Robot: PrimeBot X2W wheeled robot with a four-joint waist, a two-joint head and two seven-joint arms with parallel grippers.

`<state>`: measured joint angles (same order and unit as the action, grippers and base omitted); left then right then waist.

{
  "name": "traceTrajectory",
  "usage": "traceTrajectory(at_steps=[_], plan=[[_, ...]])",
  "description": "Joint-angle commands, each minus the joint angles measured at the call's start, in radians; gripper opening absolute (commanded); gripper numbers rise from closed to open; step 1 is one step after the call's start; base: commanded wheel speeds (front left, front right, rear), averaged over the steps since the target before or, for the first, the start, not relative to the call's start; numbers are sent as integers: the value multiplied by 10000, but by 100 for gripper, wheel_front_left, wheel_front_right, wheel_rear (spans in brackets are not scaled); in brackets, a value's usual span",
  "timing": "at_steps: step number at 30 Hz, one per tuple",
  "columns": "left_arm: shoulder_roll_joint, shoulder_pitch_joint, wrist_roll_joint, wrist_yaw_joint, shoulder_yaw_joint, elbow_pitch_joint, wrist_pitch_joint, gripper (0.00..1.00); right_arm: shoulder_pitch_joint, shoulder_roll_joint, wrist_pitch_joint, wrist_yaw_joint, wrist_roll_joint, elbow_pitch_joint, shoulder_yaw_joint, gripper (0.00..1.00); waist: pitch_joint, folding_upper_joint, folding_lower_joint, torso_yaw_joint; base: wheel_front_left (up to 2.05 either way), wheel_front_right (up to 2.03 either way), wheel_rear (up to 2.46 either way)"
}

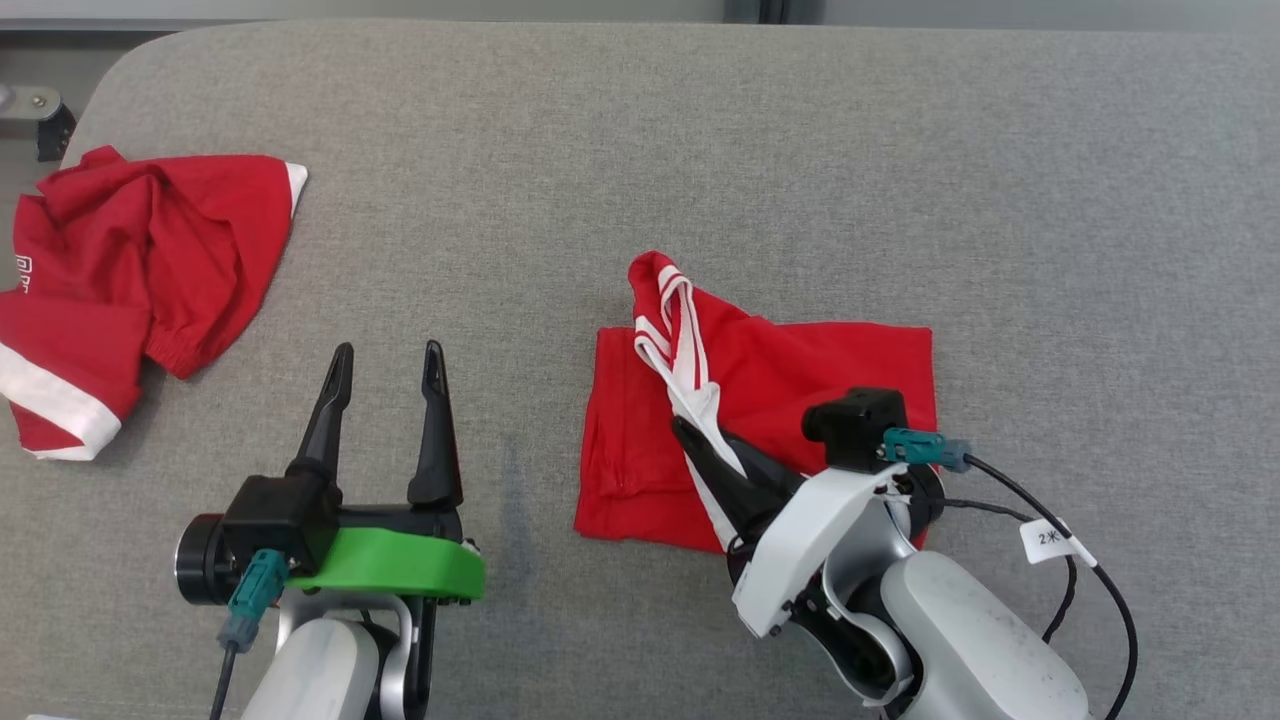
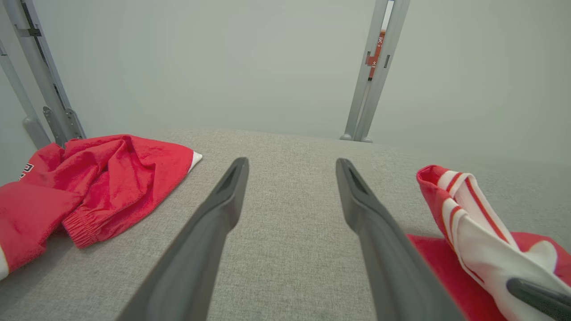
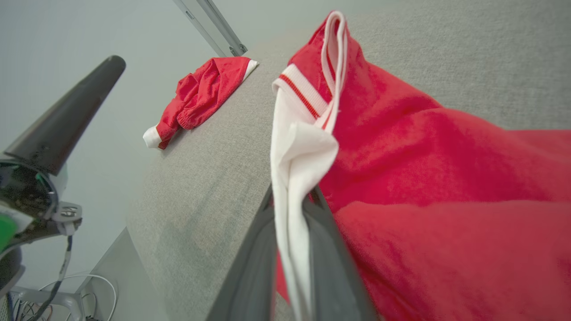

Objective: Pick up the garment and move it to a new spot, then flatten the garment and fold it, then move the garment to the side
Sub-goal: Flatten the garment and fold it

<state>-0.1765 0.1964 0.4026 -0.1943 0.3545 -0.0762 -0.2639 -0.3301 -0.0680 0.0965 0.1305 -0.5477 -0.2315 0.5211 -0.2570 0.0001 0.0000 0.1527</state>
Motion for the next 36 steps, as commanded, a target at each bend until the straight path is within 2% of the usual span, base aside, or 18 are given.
traceTrajectory(at_steps=[1, 5, 8, 11, 14, 21, 25, 30, 36], plan=[[19, 156, -119, 59, -53, -77, -2, 100, -238, 44, -364, 4, -89, -192, 23, 100, -119, -1, 0, 91, 0, 0, 0], [71, 212, -204, 120, -166, -155, -2, 100, -650, 81, -1448, 4, -113, -377, 371, 100, -201, -1, 0, 13, 0, 0, 0], [89, 156, -260, 115, -256, -179, -2, 100, -860, -165, -2269, 4, 9, -170, 409, 100, -184, -1, 0, -126, 0, 0, 0], [46, 84, -332, 120, -360, -178, -2, 100, -902, -485, -2930, 4, 252, 235, 32, 100, -140, -1, 0, -298, 0, 0, 0], [-20, 50, -444, 84, -455, -121, -2, 100, -565, -910, -3202, 2, 579, 648, -884, 100, -102, -1, 0, -479, 0, 0, 0], [-250, -132, -644, 4, -691, -8, -2, 100, 934, -1763, -3063, 2, 1554, 1753, -3623, 100, -46, -1, 0, -951, 0, 0, 0], [-419, -291, -692, -18, -791, 17, -2, 100, 2016, -1844, -2763, 2, 1967, 2331, -4853, 100, 66, -1, 0, -1208, 0, 0, 0], [-558, -545, -718, -103, -857, 62, 17, 100, 3041, -1610, -2398, 2, 2241, 3058, -5518, 100, 291, -1, 0, -1460, 0, 0, 0], [-645, -840, -679, -194, -832, 235, 138, 100, 3561, -1348, -2152, 2, 2342, 3538, -5660, 100, 531, -1, 0, -1622, 0, 0, 0]])
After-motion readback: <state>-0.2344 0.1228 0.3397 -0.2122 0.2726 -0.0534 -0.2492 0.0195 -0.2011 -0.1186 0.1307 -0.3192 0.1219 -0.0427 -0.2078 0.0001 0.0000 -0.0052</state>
